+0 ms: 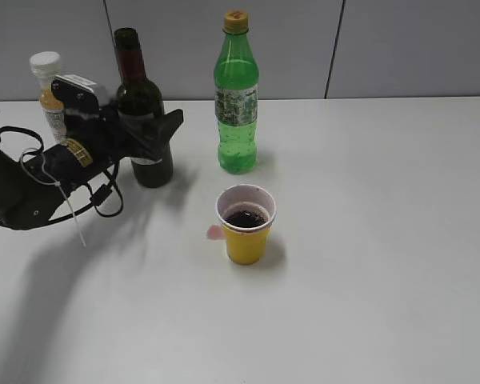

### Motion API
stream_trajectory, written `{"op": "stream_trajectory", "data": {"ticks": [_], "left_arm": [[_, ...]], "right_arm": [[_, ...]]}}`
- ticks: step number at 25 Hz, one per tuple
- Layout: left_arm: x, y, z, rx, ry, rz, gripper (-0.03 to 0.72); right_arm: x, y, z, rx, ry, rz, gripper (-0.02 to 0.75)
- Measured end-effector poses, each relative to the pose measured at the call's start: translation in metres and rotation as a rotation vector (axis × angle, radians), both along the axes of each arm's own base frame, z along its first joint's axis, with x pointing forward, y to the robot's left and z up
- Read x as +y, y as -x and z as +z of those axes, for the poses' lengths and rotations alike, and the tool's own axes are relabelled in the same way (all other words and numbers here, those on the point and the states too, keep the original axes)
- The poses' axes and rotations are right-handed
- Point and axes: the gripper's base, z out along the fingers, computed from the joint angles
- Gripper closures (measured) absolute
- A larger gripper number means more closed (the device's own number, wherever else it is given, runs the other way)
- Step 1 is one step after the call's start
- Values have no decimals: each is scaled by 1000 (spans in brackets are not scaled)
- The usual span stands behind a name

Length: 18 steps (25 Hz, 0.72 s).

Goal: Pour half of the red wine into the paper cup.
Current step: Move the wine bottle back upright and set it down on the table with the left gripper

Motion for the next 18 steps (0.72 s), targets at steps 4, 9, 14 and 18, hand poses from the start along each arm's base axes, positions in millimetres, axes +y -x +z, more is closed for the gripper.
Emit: {"op": "stream_trajectory", "data": {"ticks": [4,9,14,18], "left_arm": [[-1,0,7,-20,0,-14,59],[2,7,8,-4,-4,-9,61],[10,18,11,22,-12,6,61],[17,29,19,18,-38,17,61]], "right_arm": [[0,0,0,0,0,0,148],[0,0,0,0,0,0,148],[0,0,0,0,0,0,148],[0,0,0,0,0,0,148]]}}
